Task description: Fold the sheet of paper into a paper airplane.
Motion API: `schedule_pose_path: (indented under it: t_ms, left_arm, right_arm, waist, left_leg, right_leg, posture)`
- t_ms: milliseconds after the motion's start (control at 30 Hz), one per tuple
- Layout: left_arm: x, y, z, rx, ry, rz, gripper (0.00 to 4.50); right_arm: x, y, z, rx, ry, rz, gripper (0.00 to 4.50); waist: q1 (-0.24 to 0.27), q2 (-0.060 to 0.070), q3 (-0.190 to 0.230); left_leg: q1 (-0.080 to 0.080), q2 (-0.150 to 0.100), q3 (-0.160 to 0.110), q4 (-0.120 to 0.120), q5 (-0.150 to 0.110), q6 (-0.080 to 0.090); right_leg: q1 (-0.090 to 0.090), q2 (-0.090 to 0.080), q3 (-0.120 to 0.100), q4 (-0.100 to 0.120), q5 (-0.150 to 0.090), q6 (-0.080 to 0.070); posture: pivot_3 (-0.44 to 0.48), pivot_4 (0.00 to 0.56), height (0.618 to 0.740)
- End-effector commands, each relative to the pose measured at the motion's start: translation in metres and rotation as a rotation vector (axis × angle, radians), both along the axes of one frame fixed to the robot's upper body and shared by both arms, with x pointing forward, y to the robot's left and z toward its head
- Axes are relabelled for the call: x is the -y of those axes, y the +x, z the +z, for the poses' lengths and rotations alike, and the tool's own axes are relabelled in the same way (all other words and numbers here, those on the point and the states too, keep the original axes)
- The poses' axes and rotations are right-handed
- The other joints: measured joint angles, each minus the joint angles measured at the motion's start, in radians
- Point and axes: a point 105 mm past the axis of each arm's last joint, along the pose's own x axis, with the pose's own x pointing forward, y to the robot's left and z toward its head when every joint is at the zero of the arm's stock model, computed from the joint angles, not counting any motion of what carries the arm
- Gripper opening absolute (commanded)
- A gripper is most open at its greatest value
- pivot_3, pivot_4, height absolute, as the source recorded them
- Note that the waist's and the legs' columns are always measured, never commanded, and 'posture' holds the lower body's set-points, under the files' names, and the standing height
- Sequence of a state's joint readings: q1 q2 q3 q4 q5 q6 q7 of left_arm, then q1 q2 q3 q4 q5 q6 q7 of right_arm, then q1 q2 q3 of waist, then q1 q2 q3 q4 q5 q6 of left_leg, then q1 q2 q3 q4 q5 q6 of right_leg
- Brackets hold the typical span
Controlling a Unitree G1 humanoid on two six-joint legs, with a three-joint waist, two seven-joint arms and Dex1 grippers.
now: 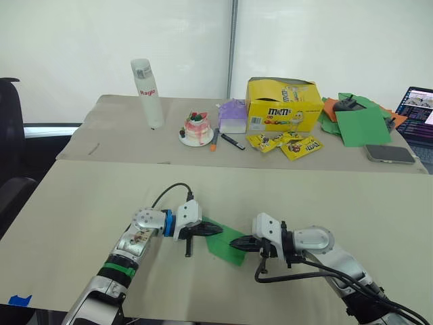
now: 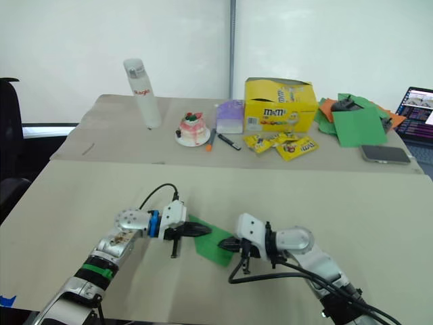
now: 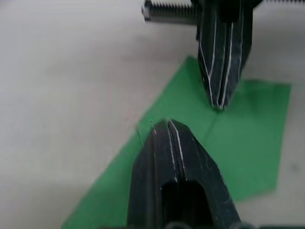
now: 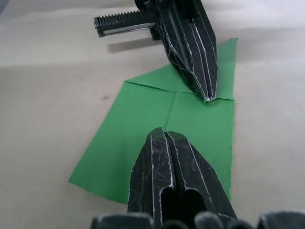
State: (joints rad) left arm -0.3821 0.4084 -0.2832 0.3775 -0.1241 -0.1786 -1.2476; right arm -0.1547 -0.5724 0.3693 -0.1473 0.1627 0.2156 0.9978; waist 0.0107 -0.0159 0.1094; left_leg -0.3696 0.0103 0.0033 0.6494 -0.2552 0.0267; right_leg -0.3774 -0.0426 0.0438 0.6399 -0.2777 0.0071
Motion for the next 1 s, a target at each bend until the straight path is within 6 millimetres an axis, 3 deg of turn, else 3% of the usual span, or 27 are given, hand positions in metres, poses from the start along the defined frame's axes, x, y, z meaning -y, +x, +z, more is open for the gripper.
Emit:
schedule_pose_path:
  t_ms: [33,367,467,633,733,933,1000]
  left_arm:
    - [-0.001,-0.003,-0.012,-0.007,0.040,-0.009,0.00]
    - [-0.002,-0.003,-0.016,-0.029,0.039,-0.012,0.00]
    - [-0.003,-0.001,-0.015,-0.039,0.036,-0.012,0.00]
    - [-0.002,0.001,-0.007,-0.057,0.002,-0.020,0.00]
    - [-0.002,0.003,0.014,-0.084,-0.067,-0.017,0.00]
    - [-0.014,0.014,0.050,-0.019,-0.091,0.067,0.00]
    - [-0.023,0.016,0.063,-0.031,-0.119,0.102,0.53]
  right_arm:
    - [0.014,-0.009,-0.023,-0.071,-0.085,-0.017,0.02]
    - [0.070,-0.032,-0.034,-0.100,-0.224,-0.040,0.02]
    - [0.085,-0.023,-0.020,-0.070,-0.207,-0.084,0.02]
    - [0.090,-0.008,0.004,-0.002,-0.158,-0.127,0.02]
    - [0.081,0.001,0.029,0.038,-0.073,-0.157,0.02]
    - [0.068,-0.009,0.040,-0.034,0.017,-0.188,0.02]
    - [0.067,-0.014,0.039,-0.088,0.053,-0.218,0.00]
  waist:
    - [0.000,0.000,0.000]
    - [0.004,-0.001,-0.003]
    - [0.004,-0.002,-0.004]
    - [0.002,-0.002,-0.003]
    - [0.000,-0.002,-0.002]
    - [-0.001,-0.001,0.002]
    - [-0.001,-0.001,0.002]
  left_leg:
    - [0.001,0.000,0.000,0.000,0.000,0.000]
    - [0.003,-0.001,-0.001,0.000,-0.002,0.003]
    - [0.003,-0.001,-0.001,0.000,-0.002,0.003]
    - [0.003,-0.001,-0.001,0.000,-0.002,0.003]
    - [0.002,-0.001,-0.001,0.000,-0.002,0.003]
    - [-0.001,0.002,-0.003,-0.003,-0.002,0.003]
    - [-0.001,0.002,-0.003,-0.004,-0.002,0.003]
  right_leg:
    - [0.002,0.000,0.000,-0.001,0.000,0.000]
    - [0.009,-0.002,-0.002,-0.010,-0.001,0.001]
    - [0.010,-0.002,-0.002,-0.010,-0.001,0.001]
    - [0.010,-0.002,-0.002,-0.010,-0.001,0.001]
    - [0.008,-0.002,-0.001,-0.009,0.000,0.001]
    - [0.005,0.000,-0.002,-0.009,0.000,0.001]
    - [0.005,-0.001,-0.001,-0.010,0.000,0.001]
  posture:
    - [0.000,0.150,0.738]
    - [0.000,0.150,0.738]
    - [0.000,0.150,0.738]
    - [0.000,0.150,0.738]
    - [0.000,0.150,0.738]
    - [0.000,0.150,0.738]
    - [0.000,0.150,0.738]
